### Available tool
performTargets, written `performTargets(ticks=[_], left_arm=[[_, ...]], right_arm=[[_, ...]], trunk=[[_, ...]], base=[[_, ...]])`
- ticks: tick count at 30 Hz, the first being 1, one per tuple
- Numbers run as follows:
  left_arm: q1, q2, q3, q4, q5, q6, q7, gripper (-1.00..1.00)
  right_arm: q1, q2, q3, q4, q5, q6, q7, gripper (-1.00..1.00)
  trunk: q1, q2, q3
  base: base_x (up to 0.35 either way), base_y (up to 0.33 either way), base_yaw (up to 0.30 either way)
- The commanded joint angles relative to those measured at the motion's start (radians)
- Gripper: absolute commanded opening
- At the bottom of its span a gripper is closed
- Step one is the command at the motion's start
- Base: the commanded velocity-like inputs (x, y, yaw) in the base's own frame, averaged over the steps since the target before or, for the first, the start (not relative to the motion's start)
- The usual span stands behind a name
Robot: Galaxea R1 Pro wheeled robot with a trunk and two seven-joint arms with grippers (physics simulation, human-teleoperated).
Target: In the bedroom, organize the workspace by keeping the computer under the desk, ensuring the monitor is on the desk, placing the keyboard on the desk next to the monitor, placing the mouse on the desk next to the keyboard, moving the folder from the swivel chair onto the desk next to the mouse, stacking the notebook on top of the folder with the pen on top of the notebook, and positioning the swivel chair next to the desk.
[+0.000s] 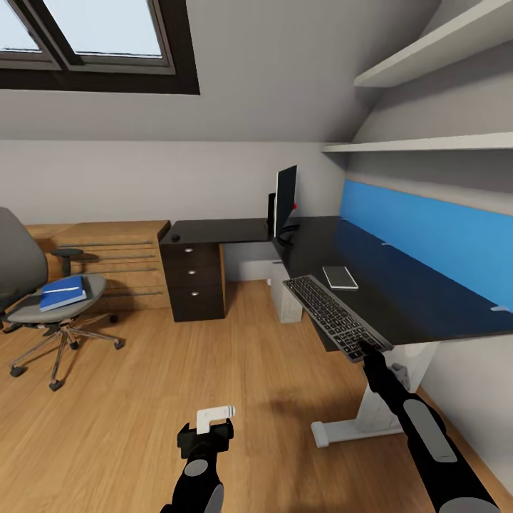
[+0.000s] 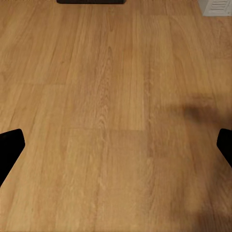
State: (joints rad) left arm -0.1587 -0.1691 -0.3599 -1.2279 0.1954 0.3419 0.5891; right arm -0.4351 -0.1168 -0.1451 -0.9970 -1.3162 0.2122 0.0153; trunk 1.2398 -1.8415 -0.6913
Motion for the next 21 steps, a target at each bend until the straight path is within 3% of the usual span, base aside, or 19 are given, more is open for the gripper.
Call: performTargets(ticks=[1, 2, 15, 21], left_arm=[[-0.001, 0.000, -0.002, -0.001, 0.007, 0.003, 0.008, 1.00], [-0.001, 0.000, -0.002, -0.001, 0.007, 0.003, 0.008, 1.00], [-0.001, 0.000, -0.002, -0.001, 0.007, 0.003, 0.008, 1.00], [-0.001, 0.000, -0.002, -0.001, 0.007, 0.003, 0.008, 1.00]], right_arm=[[-0.001, 0.000, -0.002, 0.000, -0.006, 0.005, 0.002, 1.00], [-0.001, 0.000, -0.002, 0.000, -0.006, 0.006, 0.002, -1.00], [-0.001, 0.000, -0.001, 0.000, -0.006, 0.007, 0.003, -1.00], [-0.001, 0.000, 0.001, -0.002, -0.005, 0.004, 0.004, -1.00]], trunk=[[0.000, 0.000, -0.001], [0.000, 0.000, -0.001], [0.000, 0.000, -0.001], [-0.023, 0.042, 0.018]], base=[[0.000, 0.000, 0.000], [0.000, 0.000, 0.000], [0.000, 0.000, 0.000], [0.000, 0.000, 0.000]])
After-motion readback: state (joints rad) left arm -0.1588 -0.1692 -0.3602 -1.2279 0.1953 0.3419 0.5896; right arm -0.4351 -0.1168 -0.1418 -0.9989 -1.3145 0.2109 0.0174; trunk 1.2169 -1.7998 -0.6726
